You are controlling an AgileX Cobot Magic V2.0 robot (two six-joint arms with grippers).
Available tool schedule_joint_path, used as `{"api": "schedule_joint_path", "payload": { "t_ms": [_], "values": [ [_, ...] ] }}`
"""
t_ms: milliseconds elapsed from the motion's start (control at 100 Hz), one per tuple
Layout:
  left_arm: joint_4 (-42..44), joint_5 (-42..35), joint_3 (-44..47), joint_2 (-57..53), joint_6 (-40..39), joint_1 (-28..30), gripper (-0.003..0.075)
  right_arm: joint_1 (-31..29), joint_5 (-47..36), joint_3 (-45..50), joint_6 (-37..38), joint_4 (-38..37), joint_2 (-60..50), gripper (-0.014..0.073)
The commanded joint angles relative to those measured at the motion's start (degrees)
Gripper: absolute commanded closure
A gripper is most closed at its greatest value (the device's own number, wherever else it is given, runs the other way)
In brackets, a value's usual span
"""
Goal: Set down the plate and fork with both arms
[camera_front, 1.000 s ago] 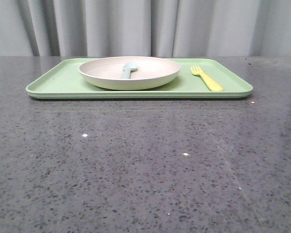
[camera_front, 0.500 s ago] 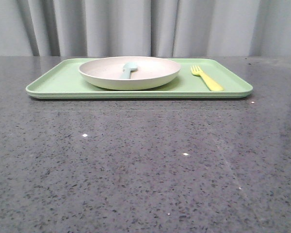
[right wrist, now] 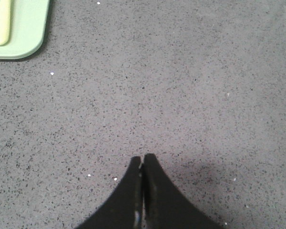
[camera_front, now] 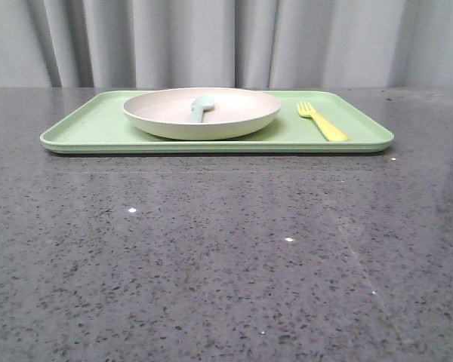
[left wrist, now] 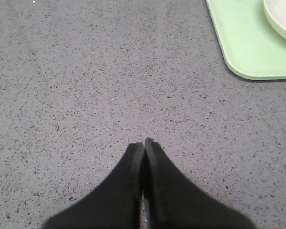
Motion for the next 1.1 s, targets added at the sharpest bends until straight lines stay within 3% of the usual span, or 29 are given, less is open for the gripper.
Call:
{"api": "schedule_joint_path", "payload": {
  "t_ms": [0,640,860,1090],
  "values": [
    [-0.8,-4.0,-1.7,0.1,-0.6,0.1,0.0741,-0.3,-3.2,-1.4,-0.5,-1.1,0.1,0.0713],
    [-0.3,-4.7,-1.7,0.1,-0.6,0.1,0.0741,-0.3,-3.2,-1.4,-0.5,-1.1,0.1,0.0713],
    [0.7,-19.4,1.0,0.1,-0.6,-1.2,0.0741,-0.3,-3.2,-1.4,-0.5,-1.1,0.1,0.0713],
    [1.5,-36.6,13.7,-3.7,-0.6,-5.5,0.0741,-0.3,-3.2,-1.4,-0.5,-1.1,0.1,0.0713]
  ]
}}
